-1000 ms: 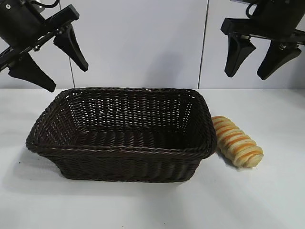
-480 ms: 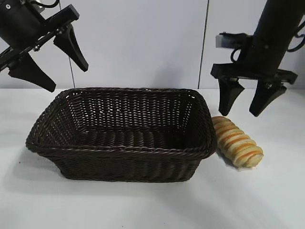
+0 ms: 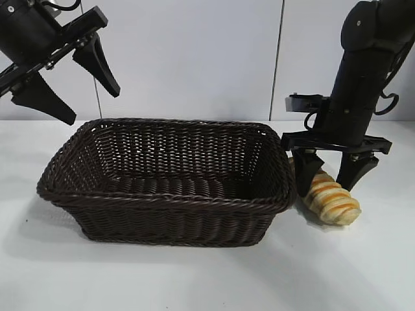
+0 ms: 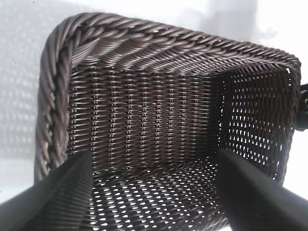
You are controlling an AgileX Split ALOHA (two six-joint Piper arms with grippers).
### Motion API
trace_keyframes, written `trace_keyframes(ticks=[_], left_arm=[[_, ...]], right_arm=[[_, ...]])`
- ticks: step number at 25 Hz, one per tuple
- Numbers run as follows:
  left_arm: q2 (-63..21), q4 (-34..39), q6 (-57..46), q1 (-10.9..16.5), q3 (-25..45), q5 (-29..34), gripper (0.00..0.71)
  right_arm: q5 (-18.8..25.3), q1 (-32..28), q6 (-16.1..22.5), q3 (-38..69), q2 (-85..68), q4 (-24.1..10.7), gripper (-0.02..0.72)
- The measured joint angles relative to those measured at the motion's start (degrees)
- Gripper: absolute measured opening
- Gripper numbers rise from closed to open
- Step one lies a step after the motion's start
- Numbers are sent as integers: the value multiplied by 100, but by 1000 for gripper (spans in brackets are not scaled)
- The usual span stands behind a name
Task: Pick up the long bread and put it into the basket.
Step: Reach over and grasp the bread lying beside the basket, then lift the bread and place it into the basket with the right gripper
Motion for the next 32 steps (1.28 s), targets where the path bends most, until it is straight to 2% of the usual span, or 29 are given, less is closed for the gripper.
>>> trace_keyframes(ticks=[16,19,25,32], left_arm=[[0,0,10,0,0,39,522],[0,0,17,0,0,39,522],[0,0,35,0,0,39,522],[0,0,42,0,0,39,522]], right_arm=[[312,0,11,0,-1698,43,180],[346,0,11,0,-1936,205,180],[346,22,-43,0,-2051,772,180],[28,684,-118,0,-2051,911,180]])
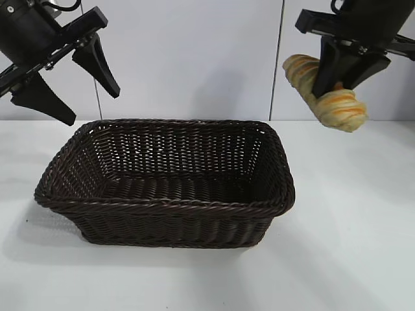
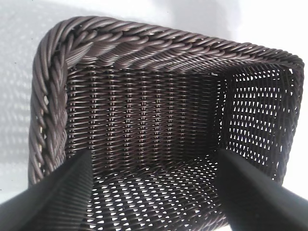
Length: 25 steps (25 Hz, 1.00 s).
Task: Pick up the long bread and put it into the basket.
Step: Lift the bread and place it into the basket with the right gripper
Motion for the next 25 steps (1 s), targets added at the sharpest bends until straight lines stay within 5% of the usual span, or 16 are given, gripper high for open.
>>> trace_keyframes(ticks=[11,25], left_arm=[[0,0,6,0,0,0,522],[0,0,7,0,0,0,522]], right_arm=[[-453,1186,-23,0,176,10,180],[-1015,1269,-19,5,1290,184,180]])
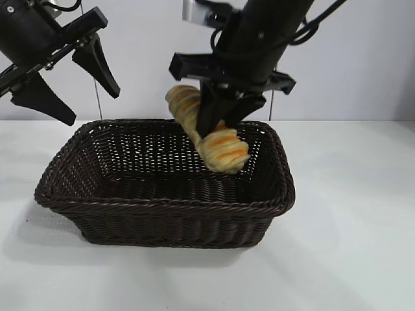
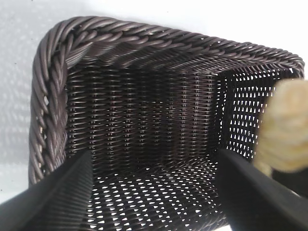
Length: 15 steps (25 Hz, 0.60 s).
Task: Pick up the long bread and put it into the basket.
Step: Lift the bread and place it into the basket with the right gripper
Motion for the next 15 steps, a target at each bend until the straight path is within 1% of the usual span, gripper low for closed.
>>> trace_keyframes(ticks=[3,6,9,12,14,15], left_arm=[[0,0,0,0,0,0,522],[0,0,0,0,0,0,522],[0,0,0,0,0,0,522],[0,0,0,0,0,0,522],[0,0,5,0,0,0,522],[0,0,5,0,0,0,522]], right_arm=[[0,0,0,0,5,0,194],[6,0,-5,0,5,0,250],[37,0,-5,0,5,0,350],[72,0,-22,0,5,6,483],[82,0,-82,0,5,6,536],[111,0,-130,0,-2,6,550]])
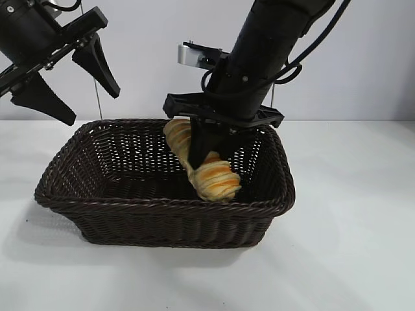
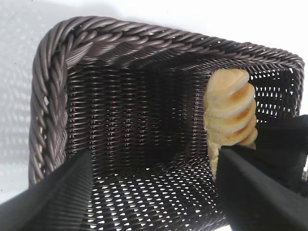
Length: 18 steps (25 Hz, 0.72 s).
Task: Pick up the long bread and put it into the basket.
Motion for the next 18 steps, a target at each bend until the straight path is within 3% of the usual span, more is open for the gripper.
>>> trace_keyframes(ticks=[5,13,18], left_arm=[[0,0,0,0,0,0,522],[0,5,0,0,0,0,522],[0,5,0,0,0,0,522]], right_arm=[[143,-92,-52,0,-236,33,561],[516,-806,-111,0,-855,386,568],[522,-1029,-155,0,-1068,609,568]])
